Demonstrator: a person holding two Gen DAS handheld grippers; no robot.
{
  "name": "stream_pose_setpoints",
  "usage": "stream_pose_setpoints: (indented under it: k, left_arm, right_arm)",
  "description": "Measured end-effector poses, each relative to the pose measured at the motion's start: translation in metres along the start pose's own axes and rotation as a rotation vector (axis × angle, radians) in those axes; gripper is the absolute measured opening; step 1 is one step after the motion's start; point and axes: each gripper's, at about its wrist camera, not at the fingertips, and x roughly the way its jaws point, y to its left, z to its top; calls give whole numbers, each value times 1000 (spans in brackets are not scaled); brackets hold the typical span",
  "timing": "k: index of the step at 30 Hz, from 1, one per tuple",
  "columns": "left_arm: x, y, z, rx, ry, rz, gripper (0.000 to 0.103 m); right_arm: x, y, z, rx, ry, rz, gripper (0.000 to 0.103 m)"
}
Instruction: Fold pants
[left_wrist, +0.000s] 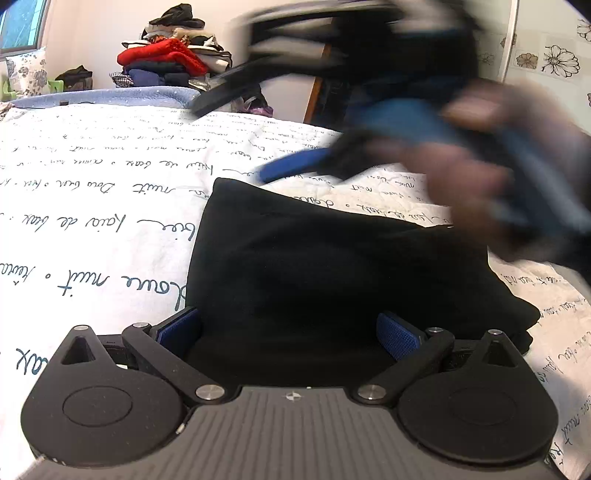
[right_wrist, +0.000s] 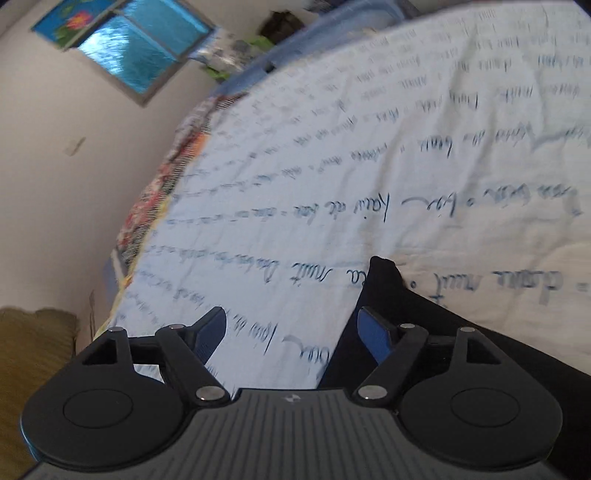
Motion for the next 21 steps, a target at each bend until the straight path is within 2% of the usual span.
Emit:
stream_pose_setpoints:
  k: [3, 5, 8, 9, 10, 11, 15, 19, 21]
  left_arm:
    - [0, 1, -1, -1, 0, -1, 103]
    - [0, 1, -2, 2, 1, 2, 103]
    - [1, -2, -1, 17, 6, 8, 103]
    - [1, -4, -1, 25, 9, 13, 103]
    - [2, -5, -1, 31, 11, 18, 103]
    - [3, -6, -1, 36, 14, 23, 103]
    - [2, -9, 0, 51, 17, 48, 103]
    - [-1, -11, -1, 47, 15, 75, 103]
    - [3, -8, 0, 30, 27, 83, 103]
  right_arm:
    - [-66, -5, -39, -23, -64, -24, 81]
    - [-102, -26, -71, 41, -107, -41, 84]
    - [-124, -64, -121, 175, -137, -101, 82]
    - [-128, -80, -139, 204, -186, -75, 82]
    - [-136, -90, -156, 213, -273, -15, 81]
    - [-141, -94, -167, 227, -317, -12, 81]
    - [-159, -84, -175, 290, -395, -55, 83]
    - [-167, -76, -179, 300, -376, 20, 84]
    - [-159, -83, -189, 305, -336, -5, 85]
